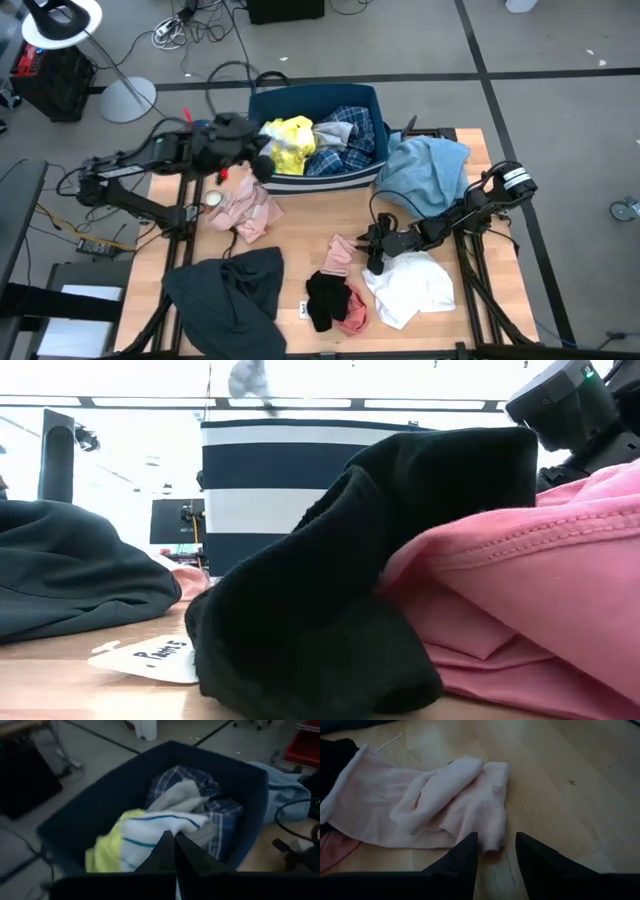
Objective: Sort clothes
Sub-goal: Put the white stripe sock into the blue laundry organizer, then put the pink sock into the blue laundry organizer
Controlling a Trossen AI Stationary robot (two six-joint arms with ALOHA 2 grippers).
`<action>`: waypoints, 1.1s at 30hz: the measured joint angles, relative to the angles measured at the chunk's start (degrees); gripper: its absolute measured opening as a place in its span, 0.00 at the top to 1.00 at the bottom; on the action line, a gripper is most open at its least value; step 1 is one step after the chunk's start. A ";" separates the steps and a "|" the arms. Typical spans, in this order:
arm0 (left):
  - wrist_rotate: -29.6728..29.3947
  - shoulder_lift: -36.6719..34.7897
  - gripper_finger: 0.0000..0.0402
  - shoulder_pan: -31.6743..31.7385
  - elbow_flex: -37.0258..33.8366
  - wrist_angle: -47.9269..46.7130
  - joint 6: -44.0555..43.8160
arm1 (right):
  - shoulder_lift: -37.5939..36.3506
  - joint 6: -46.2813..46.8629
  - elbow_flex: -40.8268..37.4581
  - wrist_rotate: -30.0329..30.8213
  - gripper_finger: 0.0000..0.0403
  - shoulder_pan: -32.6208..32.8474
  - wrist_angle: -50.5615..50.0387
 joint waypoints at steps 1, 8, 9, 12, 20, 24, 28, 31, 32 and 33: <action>0.16 1.21 1.00 0.96 0.80 1.38 1.89 | 0.00 -0.29 0.00 0.00 0.67 -0.06 0.06; 0.54 6.56 0.96 5.64 1.77 5.79 8.82 | 0.00 -1.41 0.00 -0.02 0.67 -0.14 0.33; 0.64 6.88 0.94 6.08 1.77 5.60 8.84 | 0.00 -1.45 0.00 -0.02 0.67 -0.14 0.26; 2.84 6.92 0.88 7.19 1.77 3.53 8.63 | 0.00 -1.45 0.00 -0.36 0.67 -0.14 0.22; 8.33 5.12 0.80 5.86 1.79 -4.15 6.65 | 0.00 -1.48 0.00 -0.63 0.67 -0.14 0.02; 5.09 3.71 0.80 -0.13 0.52 -9.59 1.08 | 0.00 -1.48 0.00 -0.63 0.67 -0.12 -0.26; -0.77 0.34 0.80 -7.83 -4.26 -11.99 -5.69 | 0.00 -1.48 0.00 -0.63 0.67 -0.14 -0.58; -3.73 -4.10 0.81 -12.78 -10.00 -12.16 -12.67 | 0.00 -1.48 0.00 -0.63 0.67 -0.12 -0.82; -4.14 -5.82 0.81 -14.20 -12.40 -12.15 -15.32 | 0.00 -1.48 0.00 -0.63 0.67 -0.12 -0.80; -4.45 -7.38 0.81 -15.44 -15.00 -12.02 -18.02 | 0.00 -1.48 0.00 -0.63 0.67 -0.13 -0.80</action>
